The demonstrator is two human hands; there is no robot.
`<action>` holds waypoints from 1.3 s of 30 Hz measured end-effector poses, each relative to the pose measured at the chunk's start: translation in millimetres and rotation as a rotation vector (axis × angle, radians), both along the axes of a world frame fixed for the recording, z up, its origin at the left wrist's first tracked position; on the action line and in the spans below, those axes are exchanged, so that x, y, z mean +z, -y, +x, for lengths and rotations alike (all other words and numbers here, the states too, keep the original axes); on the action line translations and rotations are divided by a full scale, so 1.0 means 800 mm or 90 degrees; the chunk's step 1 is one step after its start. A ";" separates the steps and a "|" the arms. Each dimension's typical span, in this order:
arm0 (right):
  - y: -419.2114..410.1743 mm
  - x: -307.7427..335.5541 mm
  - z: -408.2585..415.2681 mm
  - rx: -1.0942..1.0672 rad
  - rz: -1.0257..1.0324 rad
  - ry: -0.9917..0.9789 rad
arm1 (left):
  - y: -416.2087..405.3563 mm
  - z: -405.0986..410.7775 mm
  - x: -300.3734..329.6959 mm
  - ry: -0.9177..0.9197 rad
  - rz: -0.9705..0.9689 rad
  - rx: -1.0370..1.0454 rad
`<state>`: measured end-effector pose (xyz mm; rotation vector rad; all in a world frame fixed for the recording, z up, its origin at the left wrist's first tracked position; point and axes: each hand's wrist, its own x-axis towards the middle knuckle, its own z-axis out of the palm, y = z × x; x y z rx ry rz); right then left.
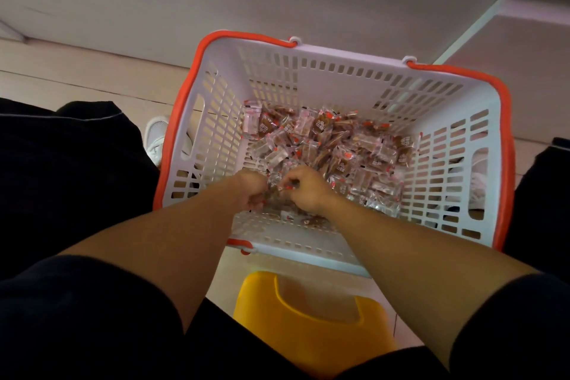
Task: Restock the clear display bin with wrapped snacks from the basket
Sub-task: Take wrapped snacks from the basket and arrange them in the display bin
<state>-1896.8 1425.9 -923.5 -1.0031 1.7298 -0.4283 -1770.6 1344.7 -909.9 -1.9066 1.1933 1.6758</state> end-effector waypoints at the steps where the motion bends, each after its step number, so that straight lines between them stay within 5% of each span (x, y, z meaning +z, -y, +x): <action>1: 0.002 0.001 0.002 0.009 -0.007 -0.002 | -0.003 -0.001 0.000 -0.017 0.049 0.009; 9: 0.014 0.004 0.001 0.123 0.094 -0.095 | -0.003 -0.008 -0.009 -0.035 0.104 0.075; 12: 0.025 0.030 -0.037 0.095 0.201 0.034 | 0.010 -0.016 0.005 -0.071 0.074 0.097; 14: 0.031 0.061 -0.072 0.049 0.223 0.173 | 0.020 -0.024 0.029 -0.150 0.160 0.144; 18: 0.029 0.119 -0.115 -0.123 0.089 0.342 | 0.034 -0.045 0.068 -0.313 0.300 0.094; 23: 0.017 0.173 -0.129 -0.123 -0.051 0.207 | 0.051 -0.068 0.116 -0.470 0.392 -0.031; 33: -0.016 0.295 -0.104 0.021 -0.178 0.075 | 0.019 -0.097 0.238 -0.405 0.097 -0.276; 39: -0.033 0.471 -0.152 0.146 -0.335 -0.185 | 0.012 -0.132 0.413 -0.500 -0.129 -0.509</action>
